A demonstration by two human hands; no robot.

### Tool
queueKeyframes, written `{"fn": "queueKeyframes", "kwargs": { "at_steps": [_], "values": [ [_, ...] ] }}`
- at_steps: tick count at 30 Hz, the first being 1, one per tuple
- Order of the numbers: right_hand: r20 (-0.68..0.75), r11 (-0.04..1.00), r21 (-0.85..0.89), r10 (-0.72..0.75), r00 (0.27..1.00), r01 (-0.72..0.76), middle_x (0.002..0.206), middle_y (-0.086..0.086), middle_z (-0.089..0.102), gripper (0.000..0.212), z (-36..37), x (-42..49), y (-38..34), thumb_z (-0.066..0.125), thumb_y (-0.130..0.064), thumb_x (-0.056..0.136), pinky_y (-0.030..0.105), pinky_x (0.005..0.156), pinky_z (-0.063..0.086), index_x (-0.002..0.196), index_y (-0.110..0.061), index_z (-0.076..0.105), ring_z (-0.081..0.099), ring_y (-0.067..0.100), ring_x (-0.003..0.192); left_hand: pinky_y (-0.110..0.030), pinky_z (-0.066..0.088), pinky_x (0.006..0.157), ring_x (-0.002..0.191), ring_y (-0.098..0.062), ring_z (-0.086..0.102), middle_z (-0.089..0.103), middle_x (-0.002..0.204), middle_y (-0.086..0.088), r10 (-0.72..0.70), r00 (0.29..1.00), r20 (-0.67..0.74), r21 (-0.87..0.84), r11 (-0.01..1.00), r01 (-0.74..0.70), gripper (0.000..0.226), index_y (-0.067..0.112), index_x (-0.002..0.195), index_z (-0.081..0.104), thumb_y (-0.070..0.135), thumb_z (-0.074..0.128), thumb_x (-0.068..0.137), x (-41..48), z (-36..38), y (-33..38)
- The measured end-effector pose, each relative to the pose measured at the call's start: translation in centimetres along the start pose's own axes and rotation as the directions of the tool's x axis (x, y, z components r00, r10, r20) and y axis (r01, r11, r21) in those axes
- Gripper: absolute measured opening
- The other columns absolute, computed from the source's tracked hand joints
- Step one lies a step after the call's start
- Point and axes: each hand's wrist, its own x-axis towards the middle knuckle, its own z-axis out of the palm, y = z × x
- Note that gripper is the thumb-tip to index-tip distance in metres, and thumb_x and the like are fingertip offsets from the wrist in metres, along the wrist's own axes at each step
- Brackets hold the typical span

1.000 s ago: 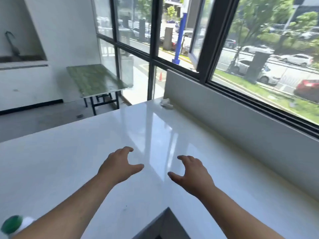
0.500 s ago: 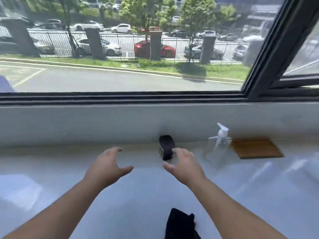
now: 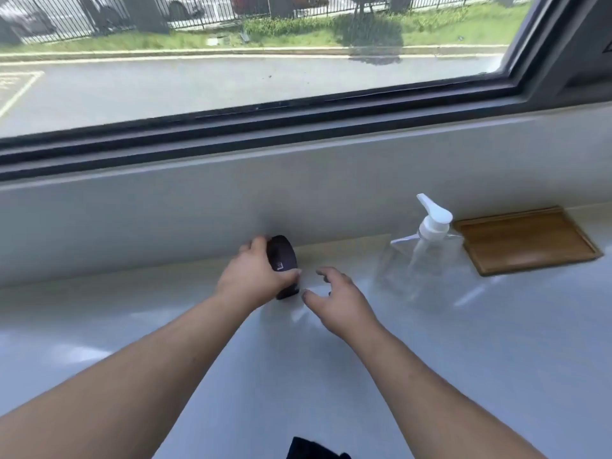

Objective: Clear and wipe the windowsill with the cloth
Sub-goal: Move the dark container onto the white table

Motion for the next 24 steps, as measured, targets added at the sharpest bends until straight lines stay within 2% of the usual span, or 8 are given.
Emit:
{"fn": "queueKeyframes", "kwargs": {
  "at_steps": [3,6,8,11,15,17,21,24],
  "values": [
    [0.130,0.973,0.207,0.080,0.988,-0.106,0.153,-0.007,0.050,0.066,1.7,1.8,0.1,0.064,-0.047,0.089,0.018,0.070,0.044,0.152,-0.041,0.044,0.056,0.011,0.118,-0.039,0.046,0.083,0.126,-0.036,0.060,0.049,0.151,-0.010,-0.078,0.996,-0.034,-0.042,0.996,0.076,0.106,0.024,0.157,0.031,0.064,0.080,0.072,2.1,2.0,0.2],
    [0.206,0.939,0.293,0.125,0.971,-0.183,0.151,-0.009,0.051,0.073,2.9,2.5,0.1,0.063,-0.042,0.086,0.017,0.068,0.044,0.155,-0.044,0.038,0.057,0.011,0.117,-0.040,0.047,0.085,0.126,-0.037,0.060,0.050,0.149,-0.010,-0.145,0.989,-0.021,-0.060,0.988,0.144,0.108,0.024,0.159,0.027,0.058,0.080,0.071,3.2,3.0,0.3],
    [0.231,0.921,0.324,0.142,0.962,-0.214,0.137,-0.017,0.058,0.077,3.4,2.1,-0.3,0.061,-0.043,0.080,0.021,0.067,0.046,0.154,-0.046,0.038,0.065,0.014,0.114,-0.039,0.052,0.085,0.122,-0.036,0.062,0.054,0.145,-0.009,-0.153,0.988,0.006,-0.074,0.985,0.153,0.108,0.025,0.158,0.028,0.052,0.079,0.068,3.0,2.9,0.3],
    [0.238,0.909,0.361,0.124,0.963,-0.206,0.112,-0.024,0.069,0.058,4.4,0.7,-1.4,0.066,-0.037,0.086,0.020,0.066,0.049,0.141,-0.047,0.051,0.069,0.005,0.094,-0.039,0.057,0.087,0.118,-0.030,0.064,0.060,0.139,-0.004,-0.132,0.990,0.051,-0.109,0.984,0.137,0.109,0.026,0.157,0.032,0.050,0.079,0.062,1.2,1.4,-0.6],
    [0.264,0.900,0.398,0.071,0.962,-0.176,0.103,-0.028,0.071,0.044,7.1,-3.1,-4.9,0.068,-0.040,0.077,0.004,0.056,0.044,0.112,-0.060,0.052,0.065,-0.017,0.083,-0.036,0.058,0.081,0.104,-0.025,0.067,0.065,0.123,0.005,-0.186,0.981,0.044,-0.167,0.967,0.191,0.097,0.031,0.147,0.040,0.048,0.075,0.058,-3.3,-1.9,-5.0],
    [0.315,0.909,0.387,0.030,0.949,-0.157,0.099,-0.031,0.071,0.042,9.6,-5.4,-7.3,0.066,-0.042,0.071,0.002,0.055,0.043,0.105,-0.062,0.050,0.063,-0.021,0.081,-0.035,0.057,0.079,0.100,-0.023,0.066,0.065,0.117,0.008,-0.233,0.972,0.005,-0.197,0.953,0.230,0.090,0.033,0.141,0.042,0.047,0.074,0.058,-6.1,-4.2,-8.4],
    [0.427,0.949,0.305,-0.056,0.903,-0.085,0.104,-0.025,0.070,0.039,16.1,-10.8,-11.7,0.065,-0.029,0.089,0.014,0.064,0.051,0.104,-0.061,0.050,0.069,-0.006,0.091,-0.037,0.059,0.080,0.096,-0.021,0.066,0.065,0.116,0.007,-0.340,0.937,-0.084,-0.267,0.914,0.307,0.080,0.036,0.133,0.046,0.046,0.077,0.059,-12.7,-8.7,-16.5],
    [0.520,0.974,0.226,-0.118,0.846,-0.004,0.112,-0.021,0.068,0.042,22.2,-16.1,-15.0,0.062,-0.026,0.093,0.021,0.070,0.052,0.115,-0.060,0.052,0.069,0.008,0.104,-0.040,0.059,0.085,0.104,-0.022,0.065,0.060,0.126,0.004,-0.426,0.895,-0.131,-0.307,0.876,0.372,0.100,0.035,0.150,0.037,0.048,0.079,0.061,-19.0,-11.4,-24.1]
  ]
}}
